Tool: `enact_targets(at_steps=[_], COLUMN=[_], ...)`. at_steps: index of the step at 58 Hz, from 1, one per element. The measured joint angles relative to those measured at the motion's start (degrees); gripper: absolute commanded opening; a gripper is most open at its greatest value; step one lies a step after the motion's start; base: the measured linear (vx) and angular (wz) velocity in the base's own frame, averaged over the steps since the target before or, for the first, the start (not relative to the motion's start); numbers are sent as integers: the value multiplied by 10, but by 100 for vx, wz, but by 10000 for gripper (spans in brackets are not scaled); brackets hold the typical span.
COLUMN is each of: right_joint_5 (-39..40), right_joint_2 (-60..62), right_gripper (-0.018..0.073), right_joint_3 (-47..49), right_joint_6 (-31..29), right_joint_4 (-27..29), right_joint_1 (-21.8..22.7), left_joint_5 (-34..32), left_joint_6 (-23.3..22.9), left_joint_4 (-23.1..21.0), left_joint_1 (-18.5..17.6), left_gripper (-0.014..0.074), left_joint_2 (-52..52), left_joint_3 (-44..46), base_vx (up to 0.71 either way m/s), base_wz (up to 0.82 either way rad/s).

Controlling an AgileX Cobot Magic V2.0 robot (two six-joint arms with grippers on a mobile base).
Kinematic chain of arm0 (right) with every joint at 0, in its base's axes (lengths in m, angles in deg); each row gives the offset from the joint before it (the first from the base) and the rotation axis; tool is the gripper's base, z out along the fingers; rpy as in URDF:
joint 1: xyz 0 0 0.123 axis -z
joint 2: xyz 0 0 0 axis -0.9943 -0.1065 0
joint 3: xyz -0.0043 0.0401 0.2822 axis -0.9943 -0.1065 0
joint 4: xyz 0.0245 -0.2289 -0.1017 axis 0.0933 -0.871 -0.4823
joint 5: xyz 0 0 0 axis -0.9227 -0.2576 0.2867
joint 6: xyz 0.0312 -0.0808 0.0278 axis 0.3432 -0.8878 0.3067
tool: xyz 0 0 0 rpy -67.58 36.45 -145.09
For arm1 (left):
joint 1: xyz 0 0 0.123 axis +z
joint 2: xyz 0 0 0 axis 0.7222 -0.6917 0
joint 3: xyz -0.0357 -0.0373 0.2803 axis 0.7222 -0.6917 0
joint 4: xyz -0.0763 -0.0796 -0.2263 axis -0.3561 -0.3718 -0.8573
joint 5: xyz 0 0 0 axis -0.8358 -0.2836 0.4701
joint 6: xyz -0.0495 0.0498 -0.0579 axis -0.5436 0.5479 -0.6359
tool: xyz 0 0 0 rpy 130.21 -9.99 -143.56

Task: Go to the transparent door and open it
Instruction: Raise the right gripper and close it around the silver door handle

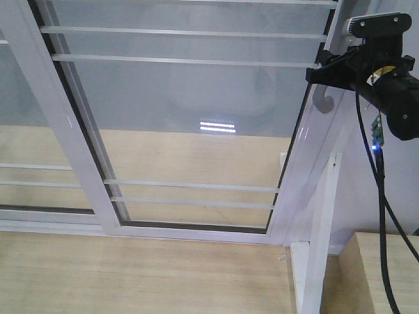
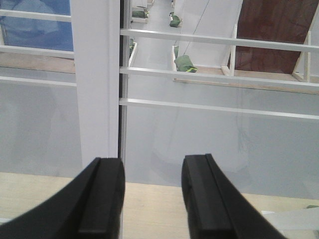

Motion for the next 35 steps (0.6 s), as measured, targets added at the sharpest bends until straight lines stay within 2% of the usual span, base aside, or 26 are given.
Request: enact_targets(at_steps=[12,35], right_joint_5=[1,-1], right_joint_2=[-44,-98], right_gripper=[393,316], right_joint_3=[47,105], right_joint_6=[-1,0], right_joint_4=[0,0], right_joint_1=[7,8], left_joint_5=[0,0], left_joint_6=[0,0], left_joint_4=[0,0], left_joint_1=[0,0], left_gripper=[412,412], left_joint_2=[0,0], left_joint_3=[0,0], base_vx=[0,0], base_wz=[0,0])
